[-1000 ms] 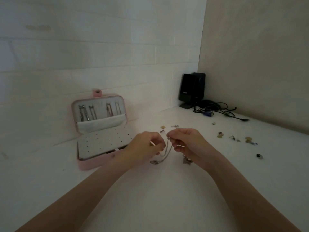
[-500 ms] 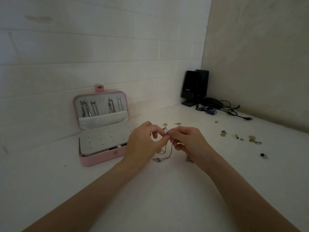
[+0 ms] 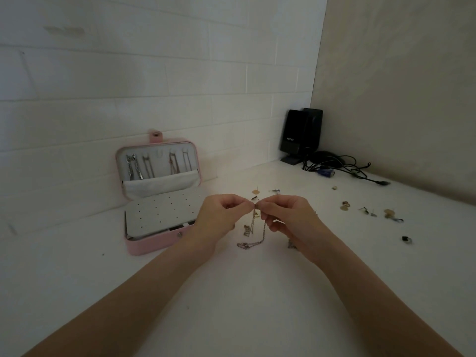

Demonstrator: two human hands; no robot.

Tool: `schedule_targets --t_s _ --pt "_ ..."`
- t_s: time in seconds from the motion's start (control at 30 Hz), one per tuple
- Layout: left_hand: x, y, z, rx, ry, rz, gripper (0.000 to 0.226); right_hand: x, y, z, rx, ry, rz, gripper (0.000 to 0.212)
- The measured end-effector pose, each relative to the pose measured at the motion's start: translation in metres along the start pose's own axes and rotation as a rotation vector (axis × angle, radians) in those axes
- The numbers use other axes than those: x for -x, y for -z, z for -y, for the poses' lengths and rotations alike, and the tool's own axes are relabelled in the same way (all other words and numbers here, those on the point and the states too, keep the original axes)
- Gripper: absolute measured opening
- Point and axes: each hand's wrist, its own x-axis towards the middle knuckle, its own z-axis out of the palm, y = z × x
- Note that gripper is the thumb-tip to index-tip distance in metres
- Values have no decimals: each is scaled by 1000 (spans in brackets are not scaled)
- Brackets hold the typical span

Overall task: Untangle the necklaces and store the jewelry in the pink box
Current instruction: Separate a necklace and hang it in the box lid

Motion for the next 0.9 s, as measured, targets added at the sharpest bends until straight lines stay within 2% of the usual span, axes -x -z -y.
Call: schedule_targets --t_s 0.1,0.2,0.33,0.43,0.6,0.77,0.9 --pt "-1 3 -1 48 109 58 11 -1 1 -1 0 -7 5 9" --pt "-1 4 0 120 196 129 15 -1 1 0 42 22 -34 7" --pt "-1 3 -1 200 271 141 17 -2 0 0 219 181 -127 9" --pt "-2 3 -1 233 295 132 16 -3 1 0 341 284 -132 10" --pt "-3 4 1 248 302 144 10 -6 -1 -4 514 355 -103 23" --pt "-3 5 2 247 320 152 19 -6 -1 -6 566 390 -76 15" --pt "-4 6 2 216 343 187 15 -5 0 -7 608 394 -73 16"
